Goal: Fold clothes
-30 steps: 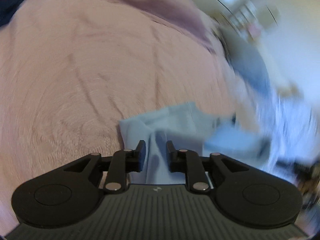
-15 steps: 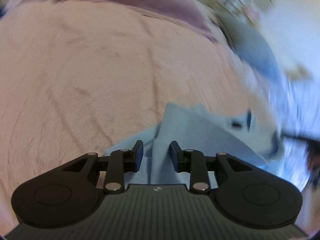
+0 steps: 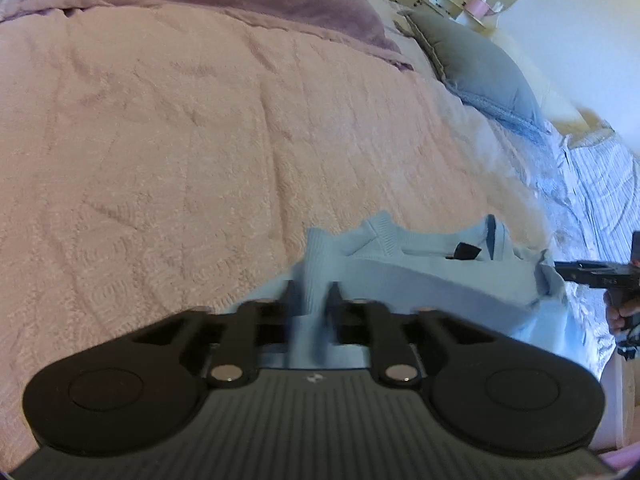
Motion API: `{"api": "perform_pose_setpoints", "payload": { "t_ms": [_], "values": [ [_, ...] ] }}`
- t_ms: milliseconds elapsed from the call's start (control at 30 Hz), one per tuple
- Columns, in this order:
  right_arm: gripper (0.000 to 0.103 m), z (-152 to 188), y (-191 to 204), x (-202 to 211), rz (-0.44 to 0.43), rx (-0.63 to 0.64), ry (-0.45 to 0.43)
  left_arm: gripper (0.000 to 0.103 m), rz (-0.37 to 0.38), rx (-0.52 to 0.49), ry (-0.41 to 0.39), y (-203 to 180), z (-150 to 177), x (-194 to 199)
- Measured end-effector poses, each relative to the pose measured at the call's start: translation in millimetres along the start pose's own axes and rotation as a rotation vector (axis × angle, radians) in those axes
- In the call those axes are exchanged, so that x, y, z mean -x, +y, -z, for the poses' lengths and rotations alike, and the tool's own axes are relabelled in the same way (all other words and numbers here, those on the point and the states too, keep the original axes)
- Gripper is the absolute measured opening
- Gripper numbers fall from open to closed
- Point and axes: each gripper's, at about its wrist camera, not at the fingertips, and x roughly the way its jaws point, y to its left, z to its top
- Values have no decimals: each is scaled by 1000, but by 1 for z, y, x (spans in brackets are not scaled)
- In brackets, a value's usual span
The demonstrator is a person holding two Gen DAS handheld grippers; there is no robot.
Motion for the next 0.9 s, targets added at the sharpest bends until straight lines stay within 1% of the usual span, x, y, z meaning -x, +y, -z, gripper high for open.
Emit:
{"api": "perform_pose_setpoints", "payload": {
  "t_ms": [33,67,167,233,367,500,533,600,733,767,800,833,867,900],
  "values": [
    [18,-2,-2,-2,-2,1,7,8,5,5,-2,0,-2,-2],
    [14,-3,-5,0,-13,-13,-7,7,9,10,-5,1,-3,-4],
    [13,-5,-17,23,-66,-93,-123,7,-5,21,-28,3,-5,-5],
    [13,-6,-24,30,-82,-148,-168,8,-18,28,-46,5,-5,-5],
    [13,-12,-19,8,-24,-132,-141,8,-44,41,-82,9,-6,-6],
    [13,-20,-14,5,-10,-110,-208,8,-71,55,-118,12,-8,-6],
    [13,-23,-14,2,3,-105,-212,8,-77,58,-127,13,-8,-6],
    [13,-28,-14,-11,24,-97,-189,8,-95,58,-133,14,-8,-9],
    [14,-30,-16,-42,83,-103,-90,10,-158,12,-71,12,-4,-28],
    [17,-30,-16,-47,97,-112,-69,14,-171,14,-66,12,-4,-28],
    [20,-32,-16,-44,108,-134,-73,15,-184,35,-77,14,-3,-23],
    [32,-33,-16,-40,120,-154,-77,21,-200,61,-89,16,-3,-16],
    [51,-33,-15,-33,144,-165,-88,24,-216,87,-101,19,-2,-10],
    [55,-32,-12,-23,178,-172,-105,23,-237,113,-112,21,-1,-2]
  ]
}}
